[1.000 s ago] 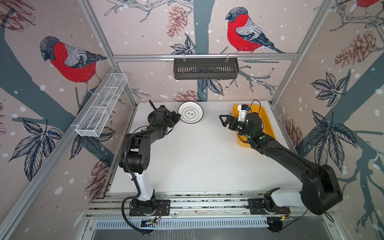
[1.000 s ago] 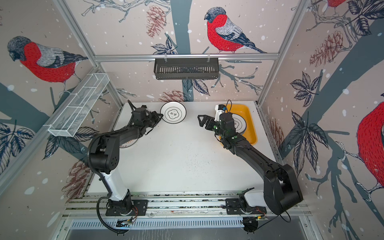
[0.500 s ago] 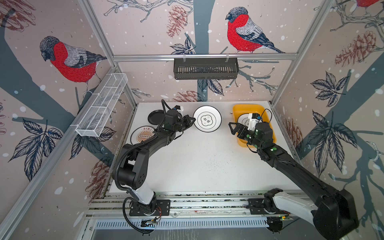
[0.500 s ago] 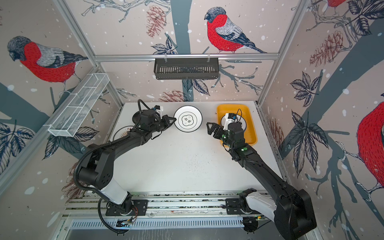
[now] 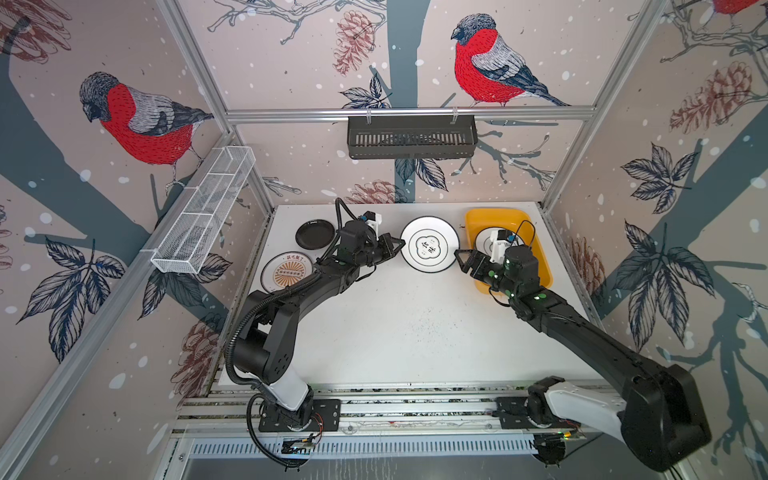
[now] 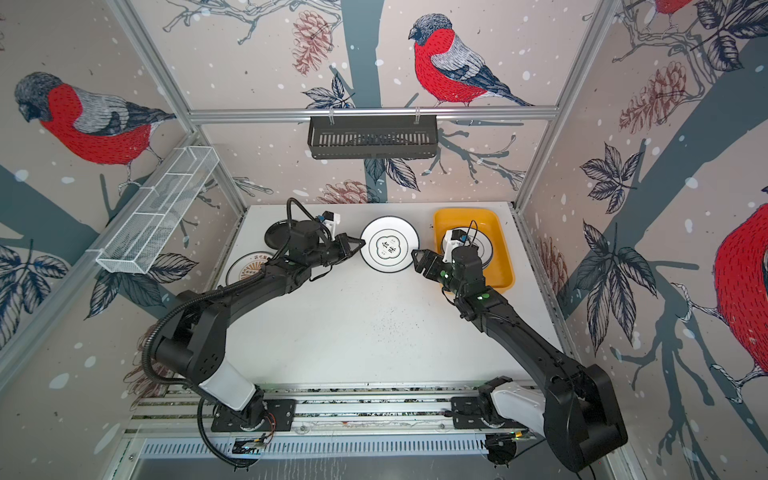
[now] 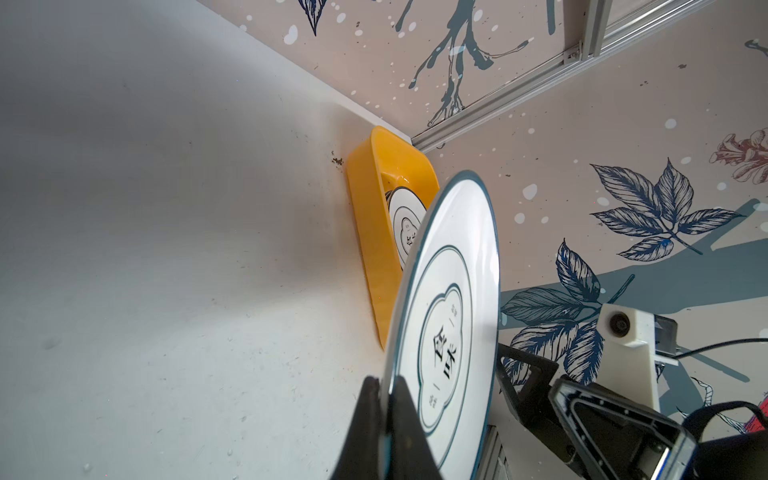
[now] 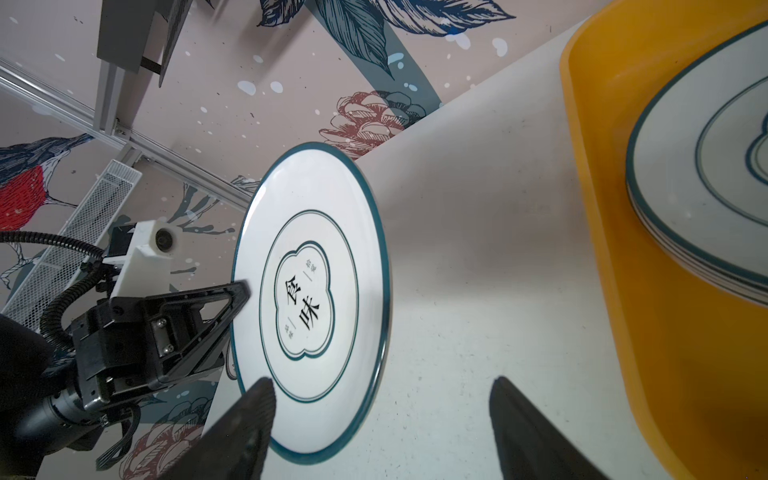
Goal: Place the plates into the plastic bin on the countertop
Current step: 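Close the right gripper on the upright white plate's rim beside the left gripper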
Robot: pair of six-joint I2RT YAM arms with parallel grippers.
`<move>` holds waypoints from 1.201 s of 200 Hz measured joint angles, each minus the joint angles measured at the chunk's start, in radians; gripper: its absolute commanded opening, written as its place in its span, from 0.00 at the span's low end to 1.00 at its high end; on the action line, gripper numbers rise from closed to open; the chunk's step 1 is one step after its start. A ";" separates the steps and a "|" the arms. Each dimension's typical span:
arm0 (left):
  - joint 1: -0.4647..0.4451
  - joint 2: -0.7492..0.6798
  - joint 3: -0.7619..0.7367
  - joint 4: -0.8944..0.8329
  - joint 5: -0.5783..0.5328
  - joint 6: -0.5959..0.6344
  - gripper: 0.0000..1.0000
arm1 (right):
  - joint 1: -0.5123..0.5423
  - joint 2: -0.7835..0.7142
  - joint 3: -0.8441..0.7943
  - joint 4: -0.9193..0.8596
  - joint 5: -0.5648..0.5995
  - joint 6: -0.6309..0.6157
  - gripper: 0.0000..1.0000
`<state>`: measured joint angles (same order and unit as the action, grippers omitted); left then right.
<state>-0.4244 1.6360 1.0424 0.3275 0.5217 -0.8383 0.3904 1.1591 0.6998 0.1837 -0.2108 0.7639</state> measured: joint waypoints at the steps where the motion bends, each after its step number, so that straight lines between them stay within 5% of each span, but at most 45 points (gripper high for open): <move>1: 0.000 0.000 0.000 0.000 0.000 0.000 0.07 | 0.000 0.001 0.000 0.001 -0.001 0.001 0.76; 72: -0.016 -0.001 0.005 0.001 0.010 0.000 0.07 | 0.001 0.055 0.000 0.056 -0.051 0.029 0.58; 173: -0.017 -0.001 0.006 0.004 0.029 -0.001 0.12 | -0.001 0.088 -0.003 0.115 -0.087 0.087 0.09; 195: -0.017 -0.001 0.006 0.000 0.025 -0.003 0.24 | -0.003 0.088 -0.002 0.139 -0.097 0.096 0.05; 240: -0.018 -0.027 0.006 0.005 0.026 0.000 0.70 | -0.014 0.090 -0.002 0.112 -0.102 0.096 0.03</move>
<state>-0.4423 1.6089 1.0481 0.3321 0.5476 -0.8383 0.3763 1.2488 0.6983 0.2955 -0.3126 0.8600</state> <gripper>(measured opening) 0.615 0.082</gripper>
